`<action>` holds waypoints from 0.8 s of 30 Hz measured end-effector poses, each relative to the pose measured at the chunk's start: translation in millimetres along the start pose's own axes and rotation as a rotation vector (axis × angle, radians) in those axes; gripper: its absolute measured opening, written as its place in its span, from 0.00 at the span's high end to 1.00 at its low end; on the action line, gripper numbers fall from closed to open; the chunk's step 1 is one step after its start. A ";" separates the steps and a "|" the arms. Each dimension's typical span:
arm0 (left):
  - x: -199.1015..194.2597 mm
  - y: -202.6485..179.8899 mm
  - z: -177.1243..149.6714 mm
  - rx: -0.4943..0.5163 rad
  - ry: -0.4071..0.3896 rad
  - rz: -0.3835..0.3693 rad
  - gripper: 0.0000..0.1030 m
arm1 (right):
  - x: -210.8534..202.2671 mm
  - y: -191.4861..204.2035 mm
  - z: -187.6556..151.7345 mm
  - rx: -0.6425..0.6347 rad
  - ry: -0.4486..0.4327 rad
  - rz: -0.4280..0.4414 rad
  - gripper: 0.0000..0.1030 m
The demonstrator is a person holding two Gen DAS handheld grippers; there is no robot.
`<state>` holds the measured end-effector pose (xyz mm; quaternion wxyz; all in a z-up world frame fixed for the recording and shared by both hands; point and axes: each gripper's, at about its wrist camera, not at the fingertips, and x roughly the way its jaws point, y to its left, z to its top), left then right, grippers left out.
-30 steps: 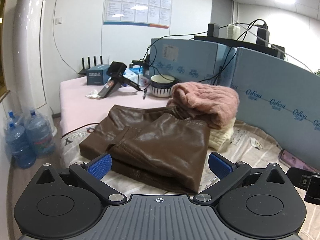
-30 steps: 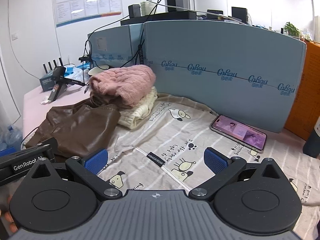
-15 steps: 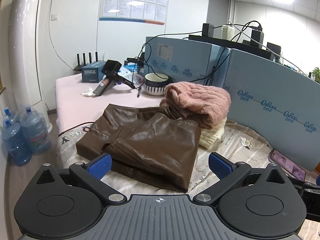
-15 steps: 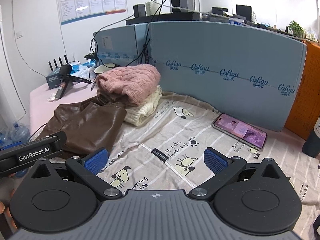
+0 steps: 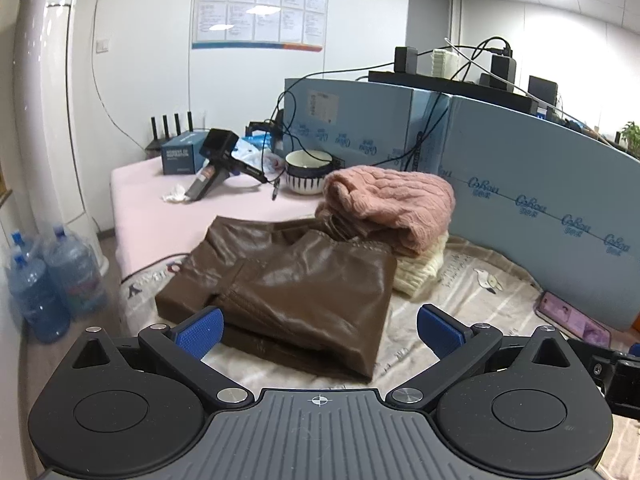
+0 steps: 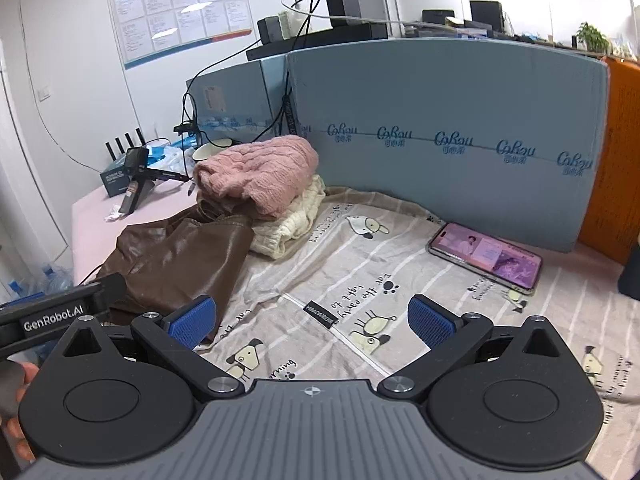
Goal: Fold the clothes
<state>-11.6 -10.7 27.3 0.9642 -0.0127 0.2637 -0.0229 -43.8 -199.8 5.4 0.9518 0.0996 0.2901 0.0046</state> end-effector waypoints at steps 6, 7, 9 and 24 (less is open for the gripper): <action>39.2 -2.7 27.5 0.035 -0.039 0.007 0.00 | 44.8 -3.4 20.0 0.000 0.000 0.031 0.00; 47.2 -2.6 31.1 0.037 -0.046 0.004 0.00 | 54.9 -4.5 24.0 0.005 0.001 0.034 0.00; 63.7 -2.5 34.4 0.049 -0.054 0.007 0.00 | 76.7 -5.2 27.9 0.002 0.011 0.031 0.00; 134.8 4.7 28.7 -0.008 0.038 0.153 0.00 | 171.4 -15.1 29.5 0.033 0.161 0.160 0.00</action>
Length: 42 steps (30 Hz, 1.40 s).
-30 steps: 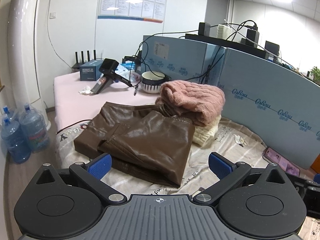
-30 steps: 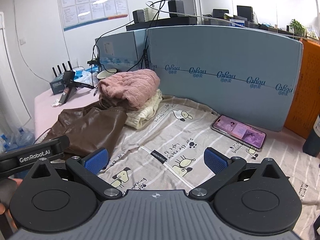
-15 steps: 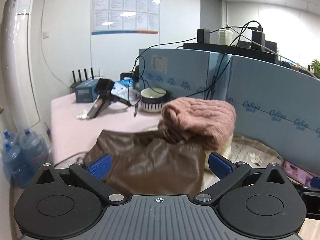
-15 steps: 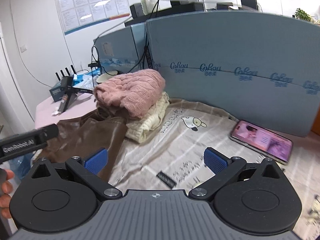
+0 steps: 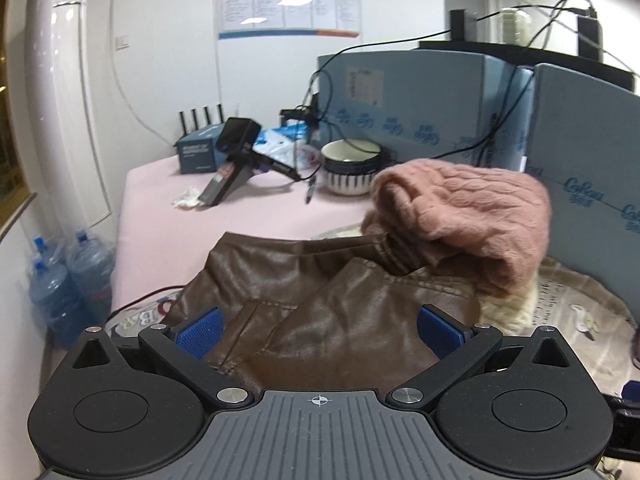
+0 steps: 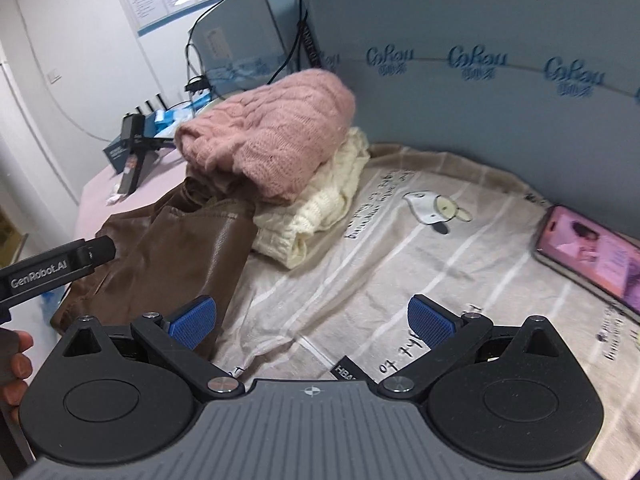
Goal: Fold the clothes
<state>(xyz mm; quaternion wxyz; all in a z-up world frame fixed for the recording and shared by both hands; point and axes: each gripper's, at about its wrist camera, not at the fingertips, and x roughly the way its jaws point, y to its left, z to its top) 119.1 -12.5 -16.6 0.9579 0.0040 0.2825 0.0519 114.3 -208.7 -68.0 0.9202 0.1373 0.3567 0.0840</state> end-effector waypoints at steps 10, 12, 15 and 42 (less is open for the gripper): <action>13.8 -10.6 -5.8 -0.016 0.042 0.107 0.00 | 18.2 -10.7 -2.0 -0.009 0.013 0.070 0.00; 13.8 -12.1 -6.6 -0.007 0.043 0.110 0.00 | 20.3 -12.6 -2.5 -0.015 0.010 0.072 0.00; 14.1 -14.7 -7.2 -0.004 0.049 0.120 0.00 | 22.7 -14.3 -2.8 -0.023 0.009 0.077 0.00; 18.2 -14.3 -14.2 0.014 0.088 0.174 0.00 | 32.7 -15.9 -4.3 -0.025 0.001 0.117 0.00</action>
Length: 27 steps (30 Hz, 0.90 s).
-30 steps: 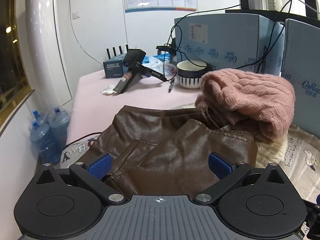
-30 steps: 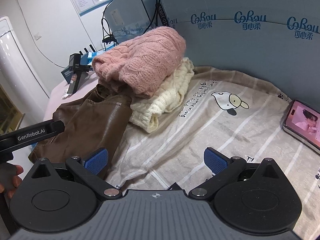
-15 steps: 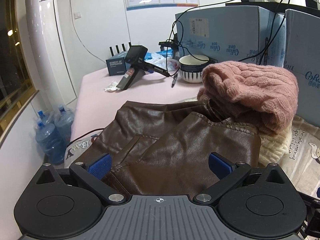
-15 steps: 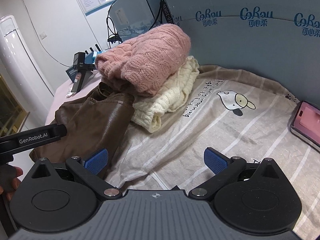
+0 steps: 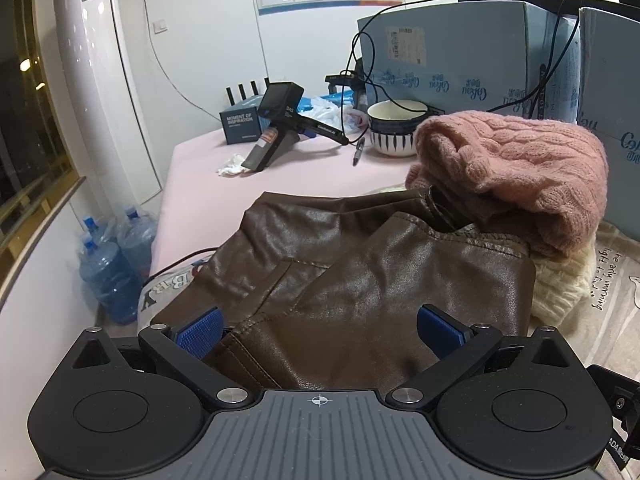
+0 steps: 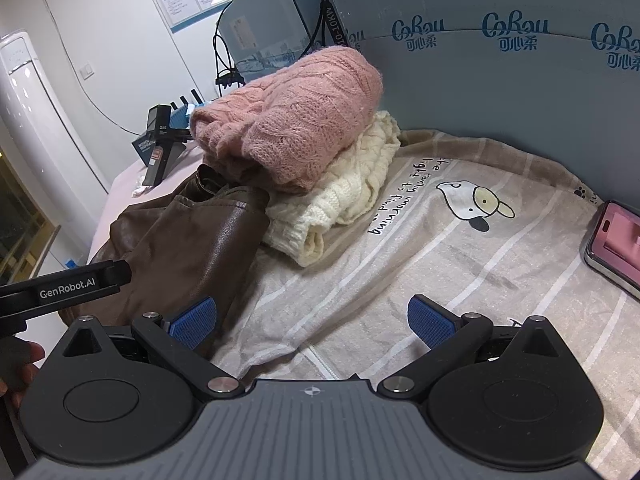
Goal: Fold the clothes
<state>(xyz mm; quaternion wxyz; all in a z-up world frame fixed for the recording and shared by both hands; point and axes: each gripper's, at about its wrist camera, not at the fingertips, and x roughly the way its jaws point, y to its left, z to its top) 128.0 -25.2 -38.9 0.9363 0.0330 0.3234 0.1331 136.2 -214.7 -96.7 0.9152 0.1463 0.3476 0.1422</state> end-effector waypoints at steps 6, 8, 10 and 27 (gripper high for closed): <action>0.6 2.7 -0.3 -0.002 0.003 0.014 0.00 | 1.4 1.2 0.8 -0.002 0.001 0.006 0.00; 0.8 3.4 -0.3 -0.004 0.004 0.016 0.00 | 1.8 1.5 0.8 -0.001 0.002 0.008 0.00; 1.1 3.5 -0.4 -0.005 0.004 0.016 0.00 | 2.0 1.7 0.7 0.001 0.002 0.009 0.00; 1.8 6.5 -2.2 -0.001 0.008 0.030 0.00 | 3.7 3.4 0.7 0.011 0.003 0.017 0.00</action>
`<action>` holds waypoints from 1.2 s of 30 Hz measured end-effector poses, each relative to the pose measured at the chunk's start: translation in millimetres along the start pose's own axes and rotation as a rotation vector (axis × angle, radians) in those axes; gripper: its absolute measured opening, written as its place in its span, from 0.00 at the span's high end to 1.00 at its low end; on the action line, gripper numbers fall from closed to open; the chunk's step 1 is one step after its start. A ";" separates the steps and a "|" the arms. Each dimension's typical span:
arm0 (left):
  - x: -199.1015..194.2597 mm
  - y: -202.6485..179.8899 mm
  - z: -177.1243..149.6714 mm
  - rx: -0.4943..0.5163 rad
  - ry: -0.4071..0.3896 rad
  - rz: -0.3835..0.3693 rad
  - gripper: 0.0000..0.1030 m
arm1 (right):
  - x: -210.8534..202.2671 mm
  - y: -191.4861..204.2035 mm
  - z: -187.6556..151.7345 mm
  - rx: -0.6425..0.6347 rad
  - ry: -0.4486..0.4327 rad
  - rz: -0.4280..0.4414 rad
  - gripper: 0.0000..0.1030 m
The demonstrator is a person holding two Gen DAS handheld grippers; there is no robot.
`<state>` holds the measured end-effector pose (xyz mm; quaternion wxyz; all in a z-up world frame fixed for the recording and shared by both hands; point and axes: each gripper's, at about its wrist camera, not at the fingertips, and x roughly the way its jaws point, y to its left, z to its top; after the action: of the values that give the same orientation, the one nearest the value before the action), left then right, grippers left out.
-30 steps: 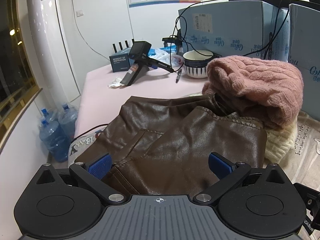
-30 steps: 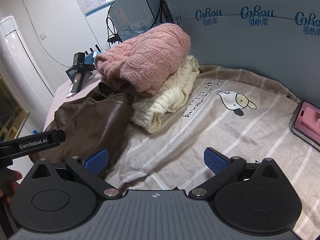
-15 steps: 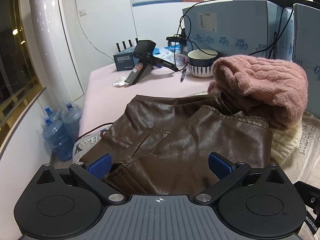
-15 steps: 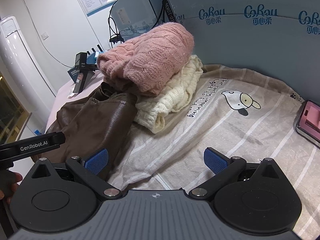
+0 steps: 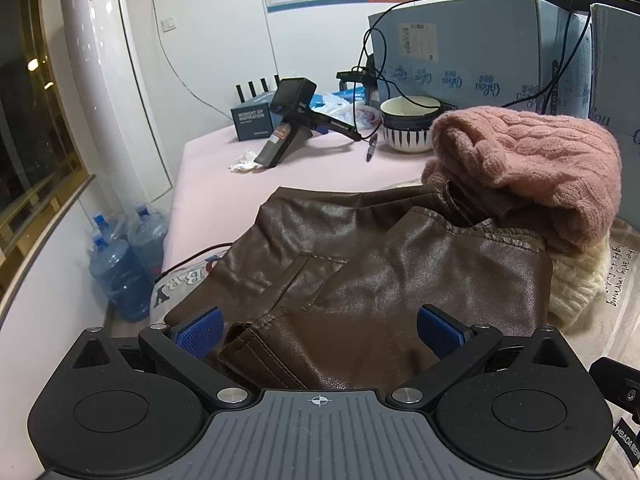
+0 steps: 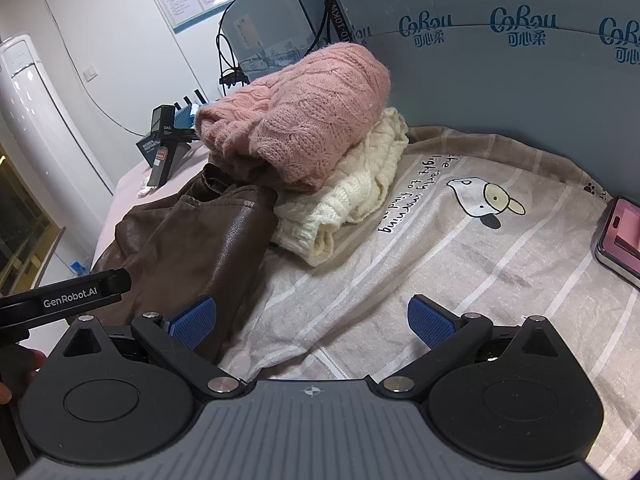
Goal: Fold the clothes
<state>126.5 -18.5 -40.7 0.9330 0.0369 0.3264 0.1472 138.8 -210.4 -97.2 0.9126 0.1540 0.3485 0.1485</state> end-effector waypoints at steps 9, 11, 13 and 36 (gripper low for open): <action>-0.7 2.4 0.6 -0.005 -0.003 0.003 0.00 | -0.2 1.6 0.2 -0.003 0.000 0.005 0.00; -0.4 2.9 1.0 -0.006 -0.003 0.003 0.00 | -0.3 2.2 0.3 -0.005 -0.001 0.005 0.00; -0.2 3.7 1.2 -0.008 -0.003 0.003 0.00 | 0.1 2.9 0.5 -0.006 0.000 0.006 0.00; 0.1 7.3 2.5 -0.015 -0.005 0.005 0.00 | 1.5 7.2 2.5 -0.021 -0.001 0.010 0.00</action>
<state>126.3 -11.5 -37.6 0.9337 0.0311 0.3227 0.1520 140.4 -203.7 -93.5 0.9135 0.1464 0.3457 0.1566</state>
